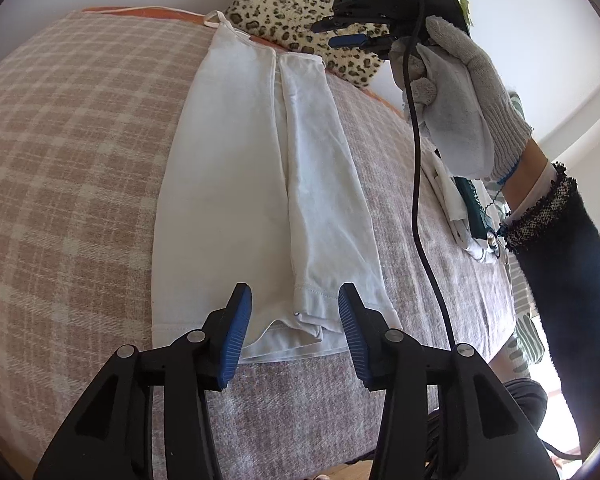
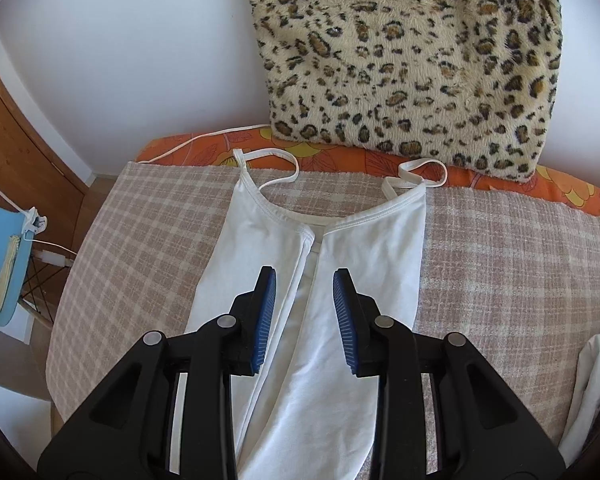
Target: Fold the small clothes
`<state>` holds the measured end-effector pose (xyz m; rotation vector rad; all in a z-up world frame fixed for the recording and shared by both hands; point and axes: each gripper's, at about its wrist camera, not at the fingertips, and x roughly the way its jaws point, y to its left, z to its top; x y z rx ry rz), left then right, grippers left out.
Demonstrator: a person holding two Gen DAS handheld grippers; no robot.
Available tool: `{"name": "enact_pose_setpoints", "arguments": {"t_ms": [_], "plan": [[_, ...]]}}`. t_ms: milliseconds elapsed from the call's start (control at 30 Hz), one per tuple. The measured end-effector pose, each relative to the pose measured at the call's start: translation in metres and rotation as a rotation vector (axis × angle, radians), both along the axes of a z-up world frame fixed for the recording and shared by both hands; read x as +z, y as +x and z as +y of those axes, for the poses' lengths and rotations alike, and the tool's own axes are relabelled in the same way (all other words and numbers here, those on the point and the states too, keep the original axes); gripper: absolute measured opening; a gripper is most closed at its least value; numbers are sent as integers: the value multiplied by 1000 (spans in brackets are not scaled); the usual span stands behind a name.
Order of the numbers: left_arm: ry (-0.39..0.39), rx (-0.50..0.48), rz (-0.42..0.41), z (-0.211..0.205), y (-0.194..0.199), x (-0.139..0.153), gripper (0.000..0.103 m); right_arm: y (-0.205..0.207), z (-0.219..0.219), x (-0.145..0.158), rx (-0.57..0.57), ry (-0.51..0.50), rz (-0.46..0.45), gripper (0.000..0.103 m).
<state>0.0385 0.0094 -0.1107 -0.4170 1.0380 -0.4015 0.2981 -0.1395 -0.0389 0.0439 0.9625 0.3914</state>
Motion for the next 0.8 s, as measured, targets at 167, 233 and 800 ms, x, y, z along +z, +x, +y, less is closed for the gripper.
{"name": "enact_pose_setpoints", "arguments": {"t_ms": [167,233,800], "plan": [[-16,6,3,5,2,2,44,-65,-41,-5,2,50,34,34],[-12,5,-4,6,3,4,44,-92,-60,-11,-6,64,47,34],[-66,-49,28,5,10,4,33,-286,-70,-82,142,9,116,34]]}}
